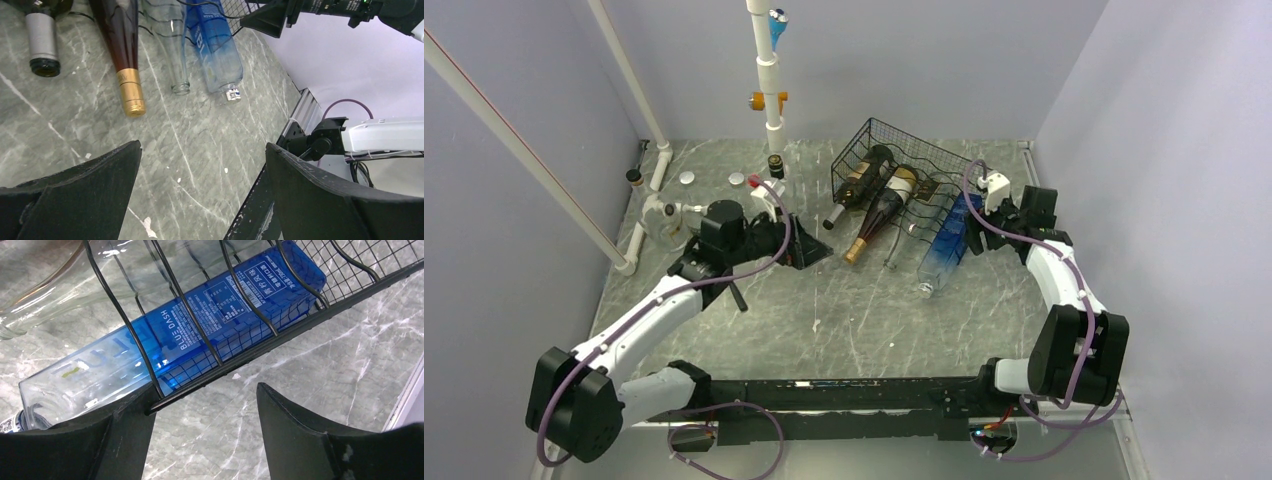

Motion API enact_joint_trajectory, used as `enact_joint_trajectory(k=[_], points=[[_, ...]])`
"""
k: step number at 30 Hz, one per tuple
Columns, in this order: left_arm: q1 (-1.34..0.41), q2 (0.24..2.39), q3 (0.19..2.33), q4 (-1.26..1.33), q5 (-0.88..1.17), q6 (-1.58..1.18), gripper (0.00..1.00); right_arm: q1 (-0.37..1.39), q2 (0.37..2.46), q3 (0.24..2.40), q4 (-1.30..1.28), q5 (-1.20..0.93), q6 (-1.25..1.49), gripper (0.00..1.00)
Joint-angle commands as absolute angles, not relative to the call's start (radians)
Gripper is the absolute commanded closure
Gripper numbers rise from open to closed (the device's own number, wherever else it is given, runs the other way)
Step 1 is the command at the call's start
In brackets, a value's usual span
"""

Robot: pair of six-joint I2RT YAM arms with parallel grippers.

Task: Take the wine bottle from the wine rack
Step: Adjust the wine rack at the center of the board.

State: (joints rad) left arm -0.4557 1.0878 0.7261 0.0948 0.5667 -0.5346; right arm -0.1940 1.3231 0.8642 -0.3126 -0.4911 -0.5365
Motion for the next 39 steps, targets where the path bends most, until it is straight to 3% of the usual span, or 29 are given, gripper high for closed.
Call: enact_joint_trajectory(k=[1, 6, 15, 21, 29, 39], points=[[-0.501, 1.128, 0.815, 0.103, 0.539, -0.496, 0.00, -0.206, 1.324, 0.891, -0.218, -0.328, -0.505, 0.31], [-0.559, 1.203, 0.904, 0.051, 0.472, -0.450, 0.01, -0.207, 1.321, 0.888, -0.188, -0.264, -0.480, 0.39], [-0.666, 1.365, 1.044, 0.002, 0.313, -0.389, 0.00, -0.214, 1.330, 0.875, -0.134, -0.149, -0.442, 0.42], [-0.704, 1.495, 1.122, -0.046, 0.138, -0.376, 0.03, -0.221, 1.327, 0.877, -0.143, -0.179, -0.439, 0.40], [-0.705, 1.680, 1.258, -0.095, -0.044, -0.278, 0.06, -0.222, 1.322, 0.904, -0.234, -0.338, -0.486, 0.12], [-0.666, 1.901, 1.467, -0.192, -0.055, -0.181, 0.17, -0.226, 1.292, 0.923, -0.310, -0.442, -0.548, 0.03]])
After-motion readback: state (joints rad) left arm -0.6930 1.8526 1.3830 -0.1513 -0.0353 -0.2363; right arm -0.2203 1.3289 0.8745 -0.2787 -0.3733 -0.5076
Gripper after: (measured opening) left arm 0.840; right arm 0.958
